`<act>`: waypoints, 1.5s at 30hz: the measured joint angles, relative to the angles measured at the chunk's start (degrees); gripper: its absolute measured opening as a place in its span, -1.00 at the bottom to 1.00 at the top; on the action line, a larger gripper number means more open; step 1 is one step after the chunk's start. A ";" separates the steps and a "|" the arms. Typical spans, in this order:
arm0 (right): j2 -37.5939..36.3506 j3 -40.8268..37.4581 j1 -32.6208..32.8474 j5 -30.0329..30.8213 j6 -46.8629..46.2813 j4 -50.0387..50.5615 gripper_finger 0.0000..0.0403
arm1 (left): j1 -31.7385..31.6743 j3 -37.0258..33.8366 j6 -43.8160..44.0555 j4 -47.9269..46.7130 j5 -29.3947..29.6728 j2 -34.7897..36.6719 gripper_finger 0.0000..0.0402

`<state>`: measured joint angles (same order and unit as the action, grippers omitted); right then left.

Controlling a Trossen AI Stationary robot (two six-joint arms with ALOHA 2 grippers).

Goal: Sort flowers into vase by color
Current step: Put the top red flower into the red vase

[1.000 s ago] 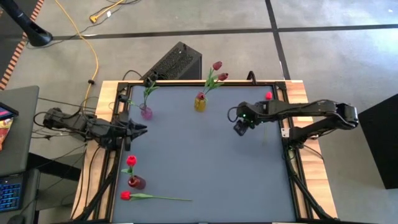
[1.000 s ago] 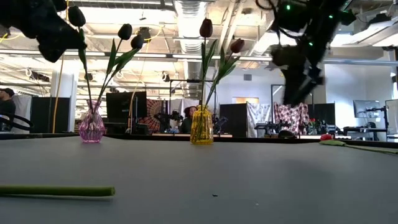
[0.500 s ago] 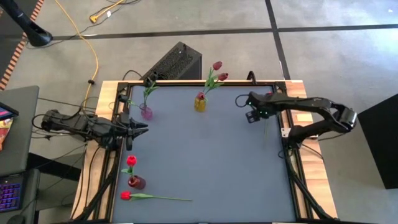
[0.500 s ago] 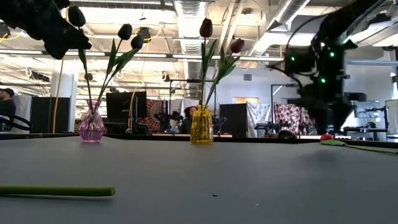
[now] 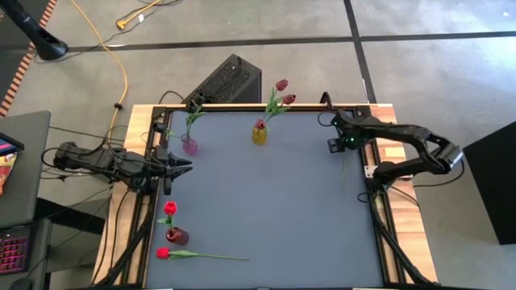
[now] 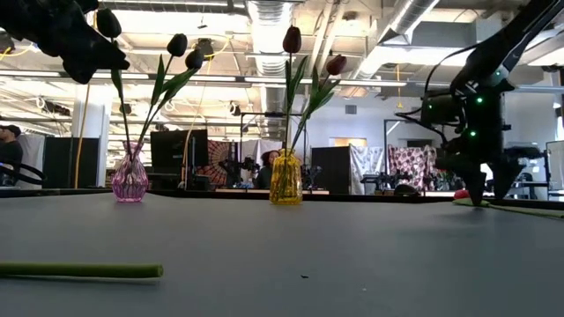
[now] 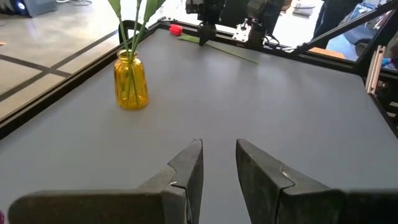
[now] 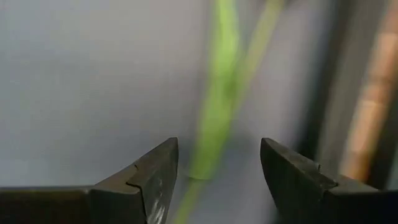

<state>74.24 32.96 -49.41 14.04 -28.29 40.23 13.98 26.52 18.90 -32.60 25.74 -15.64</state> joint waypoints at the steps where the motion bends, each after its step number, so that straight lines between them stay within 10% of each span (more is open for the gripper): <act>1: 0.00 -0.66 -0.40 -1.58 0.81 -1.81 0.27 | 0.00 0.00 0.01 0.00 0.00 0.00 -0.59; 8: -0.20 -3.17 -1.59 -5.51 1.69 -5.96 0.07 | 0.00 0.00 0.15 0.00 -0.01 0.00 -0.59; 18: -0.47 -2.97 -0.45 -6.95 5.28 -8.04 -0.91 | 0.00 0.00 0.55 0.02 -1.28 0.00 -0.59; 33: -16.77 3.92 12.04 -6.78 5.42 -12.86 -0.89 | 0.00 -0.02 0.08 -0.04 1.95 0.02 -0.59; 45: -29.63 4.01 39.75 -9.61 13.97 -41.97 -0.89 | -1.28 -0.04 -3.06 3.20 1.67 -1.44 -0.59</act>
<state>44.61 36.97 -9.66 4.43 -14.32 -1.74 12.70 26.48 15.84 -29.39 27.41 -17.08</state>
